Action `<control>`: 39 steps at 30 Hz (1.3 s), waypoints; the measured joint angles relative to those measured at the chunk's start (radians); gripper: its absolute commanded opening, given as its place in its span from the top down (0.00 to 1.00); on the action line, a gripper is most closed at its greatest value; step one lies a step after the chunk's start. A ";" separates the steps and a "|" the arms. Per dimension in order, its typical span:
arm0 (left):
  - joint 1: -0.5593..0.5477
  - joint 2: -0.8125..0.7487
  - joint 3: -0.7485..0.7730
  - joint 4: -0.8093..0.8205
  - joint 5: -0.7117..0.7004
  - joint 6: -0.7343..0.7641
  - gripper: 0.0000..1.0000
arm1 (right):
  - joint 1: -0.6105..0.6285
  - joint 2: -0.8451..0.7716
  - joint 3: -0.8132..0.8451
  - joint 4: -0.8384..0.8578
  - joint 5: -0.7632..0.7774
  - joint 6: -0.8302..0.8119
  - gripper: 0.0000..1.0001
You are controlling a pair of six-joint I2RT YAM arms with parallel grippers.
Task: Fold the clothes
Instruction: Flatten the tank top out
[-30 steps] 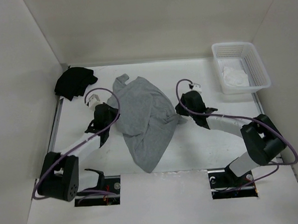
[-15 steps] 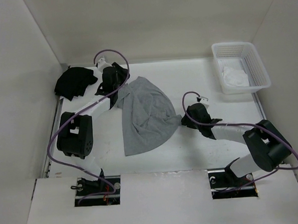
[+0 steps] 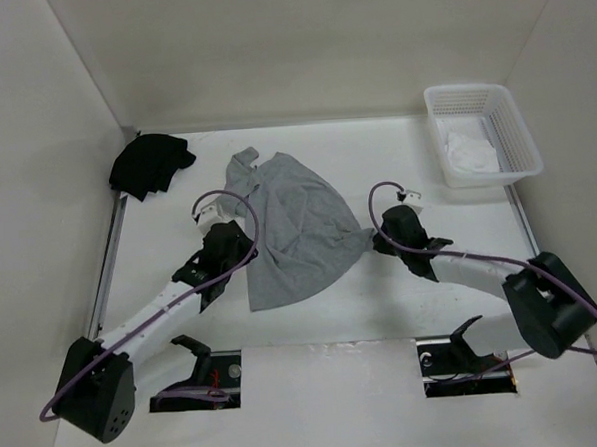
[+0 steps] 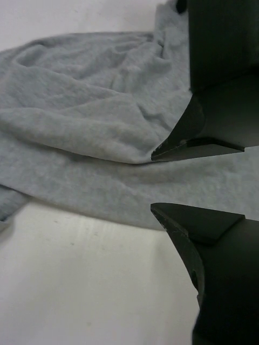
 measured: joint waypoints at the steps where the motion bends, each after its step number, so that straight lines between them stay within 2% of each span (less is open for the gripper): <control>1: -0.009 -0.029 -0.004 -0.045 -0.004 -0.006 0.62 | 0.016 -0.032 0.002 -0.024 0.026 -0.011 0.90; 3: -0.029 -0.094 -0.010 -0.177 -0.006 -0.034 0.62 | 0.089 -0.134 0.027 -0.101 0.120 -0.050 0.79; 4: -0.039 -0.114 -0.010 -0.236 -0.003 -0.053 0.61 | 0.137 -0.174 0.045 -0.128 0.156 -0.058 0.68; 5: -0.045 -0.129 -0.012 -0.282 -0.002 -0.069 0.61 | 0.185 -0.199 0.061 -0.156 0.194 -0.066 0.61; 8: -0.078 -0.176 -0.025 -0.428 0.001 -0.138 0.60 | 0.313 -0.223 0.068 -0.225 0.272 -0.050 0.57; 11: -0.107 -0.219 -0.040 -0.526 0.004 -0.191 0.59 | 0.375 -0.232 0.035 -0.290 0.309 -0.025 0.56; 15: -0.140 -0.212 -0.042 -0.592 0.023 -0.245 0.59 | 0.372 -0.276 0.005 -0.338 0.352 -0.013 0.54; 21: -0.211 -0.129 -0.042 -0.597 0.063 -0.301 0.61 | 0.336 -0.320 -0.013 -0.294 0.352 -0.014 0.54; 26: -0.252 -0.098 -0.051 -0.583 0.076 -0.344 0.80 | 0.287 -0.321 -0.069 -0.252 0.317 -0.011 0.53; 27: -0.254 -0.098 -0.057 -0.568 0.075 -0.351 0.91 | 0.273 -0.324 -0.082 -0.239 0.301 -0.009 0.50; 31: -0.233 -0.103 -0.075 -0.517 0.072 -0.361 0.98 | 0.233 -0.336 -0.108 -0.204 0.267 0.006 0.45; 34: -0.205 -0.175 -0.077 -0.515 0.050 -0.347 0.99 | 0.174 -0.335 -0.131 -0.170 0.216 0.021 0.47; 39: -0.132 -0.470 -0.077 -0.570 -0.035 -0.327 0.98 | 0.104 -0.291 -0.174 -0.100 0.103 0.071 0.54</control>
